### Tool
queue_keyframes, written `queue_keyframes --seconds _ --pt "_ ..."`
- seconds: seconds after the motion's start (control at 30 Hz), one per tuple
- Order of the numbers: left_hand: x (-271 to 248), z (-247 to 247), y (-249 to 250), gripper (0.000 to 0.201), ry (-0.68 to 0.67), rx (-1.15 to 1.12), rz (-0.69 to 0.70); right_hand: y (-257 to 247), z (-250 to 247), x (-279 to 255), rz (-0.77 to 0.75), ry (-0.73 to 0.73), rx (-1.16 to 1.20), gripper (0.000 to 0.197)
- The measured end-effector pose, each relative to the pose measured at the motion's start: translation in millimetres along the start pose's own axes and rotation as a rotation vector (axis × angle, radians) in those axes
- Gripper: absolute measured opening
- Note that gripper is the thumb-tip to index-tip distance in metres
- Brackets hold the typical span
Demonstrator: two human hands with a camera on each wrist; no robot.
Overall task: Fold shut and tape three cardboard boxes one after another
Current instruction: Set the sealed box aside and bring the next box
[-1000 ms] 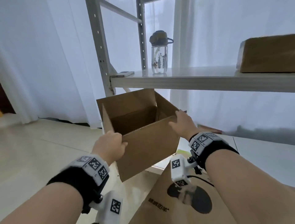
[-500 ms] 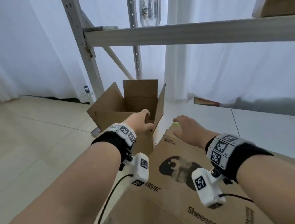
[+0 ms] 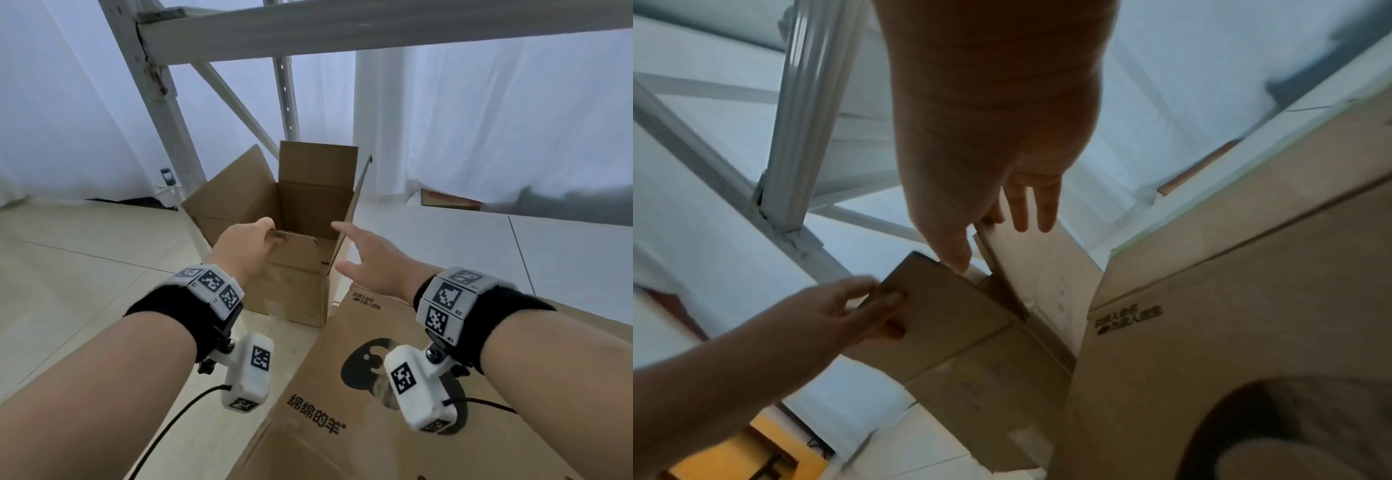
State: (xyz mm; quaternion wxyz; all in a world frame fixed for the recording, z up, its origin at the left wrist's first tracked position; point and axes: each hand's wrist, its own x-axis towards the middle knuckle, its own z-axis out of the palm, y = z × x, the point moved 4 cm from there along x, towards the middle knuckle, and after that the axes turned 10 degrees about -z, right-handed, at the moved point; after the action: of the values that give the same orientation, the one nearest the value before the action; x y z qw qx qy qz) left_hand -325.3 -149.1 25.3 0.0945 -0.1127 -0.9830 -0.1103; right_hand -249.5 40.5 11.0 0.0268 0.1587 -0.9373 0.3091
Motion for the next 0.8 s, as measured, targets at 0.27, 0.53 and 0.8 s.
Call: queue_keyframes --seconds 0.27,0.53,0.8 --pt "70 22 -3 0.023 0.078 -0.044 -0.015 21 22 64 0.106 -0.093 -0.051 0.077" --pt "110 15 -23 0.026 0.125 0.042 -0.021 23 34 115 0.006 -0.015 0.014 0.082" --pt "70 29 2 0.017 0.21 0.033 0.225 26 3 100 0.101 0.247 -0.179 0.059"
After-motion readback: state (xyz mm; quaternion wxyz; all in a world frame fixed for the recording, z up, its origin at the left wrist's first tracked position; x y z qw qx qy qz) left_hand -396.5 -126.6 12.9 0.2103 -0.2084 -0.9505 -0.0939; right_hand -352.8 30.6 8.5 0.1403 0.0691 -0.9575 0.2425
